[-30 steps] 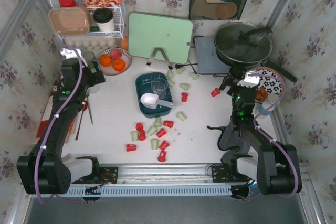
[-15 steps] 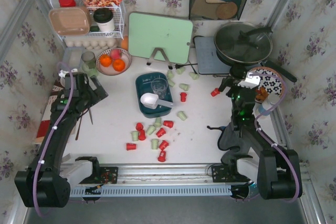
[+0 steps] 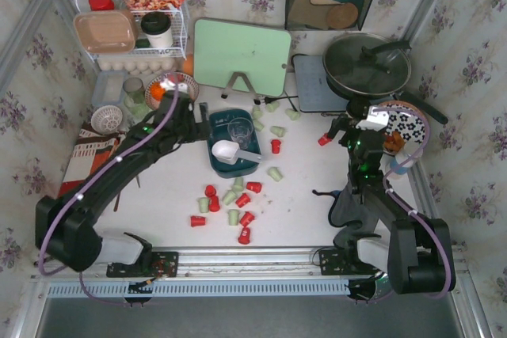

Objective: Mix the coffee capsules in the storage basket

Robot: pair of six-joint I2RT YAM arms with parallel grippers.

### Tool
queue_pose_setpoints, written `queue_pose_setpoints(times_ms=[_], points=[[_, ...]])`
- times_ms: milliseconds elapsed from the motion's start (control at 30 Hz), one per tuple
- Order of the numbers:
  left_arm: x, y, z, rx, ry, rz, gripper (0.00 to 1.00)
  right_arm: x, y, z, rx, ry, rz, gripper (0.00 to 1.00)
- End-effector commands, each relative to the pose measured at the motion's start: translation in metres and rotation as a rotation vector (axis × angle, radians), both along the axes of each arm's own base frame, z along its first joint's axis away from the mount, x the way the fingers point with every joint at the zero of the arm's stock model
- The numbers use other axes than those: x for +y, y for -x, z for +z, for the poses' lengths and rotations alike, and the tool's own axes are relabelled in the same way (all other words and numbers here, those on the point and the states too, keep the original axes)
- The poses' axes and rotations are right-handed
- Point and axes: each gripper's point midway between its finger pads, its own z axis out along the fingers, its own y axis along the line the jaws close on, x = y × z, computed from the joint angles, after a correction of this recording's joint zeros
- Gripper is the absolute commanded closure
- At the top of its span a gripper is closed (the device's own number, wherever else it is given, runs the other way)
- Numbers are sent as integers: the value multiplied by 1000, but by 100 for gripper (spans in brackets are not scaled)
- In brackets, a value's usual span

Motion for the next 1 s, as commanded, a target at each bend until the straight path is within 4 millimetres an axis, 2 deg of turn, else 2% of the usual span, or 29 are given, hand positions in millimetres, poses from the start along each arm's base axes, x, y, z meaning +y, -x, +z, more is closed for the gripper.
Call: queue_pose_setpoints(times_ms=[0, 100, 167, 233, 367, 400, 500, 600, 667, 967], points=[[-33, -32, 8, -63, -24, -29, 1, 4, -3, 1, 1, 1, 22, 0], [-61, -47, 0, -34, -40, -69, 0, 6, -5, 0, 9, 3, 31, 0], [-74, -55, -8, -10, -53, -75, 4, 6, -5, -1, 15, 3, 33, 0], [-82, -63, -18, 24, -55, -71, 10, 6, -6, -2, 19, 6, 35, 0], [-92, -75, -34, 80, -60, -49, 12, 7, -7, -1, 18, 9, 38, 0], [-94, -76, -38, 92, -60, -53, 14, 6, -7, 0, 16, 8, 38, 0], [-104, -79, -46, 117, -48, -89, 35, 7, -7, -1, 21, 8, 42, 0], [-110, -80, -58, 153, -51, -104, 41, 9, -8, -3, 29, 5, 48, 0], [-111, -80, -63, 167, -50, -108, 49, 9, -9, -4, 33, 4, 52, 0], [-106, -77, -85, 234, -97, -85, 70, 11, -10, -6, 41, 0, 60, 0]])
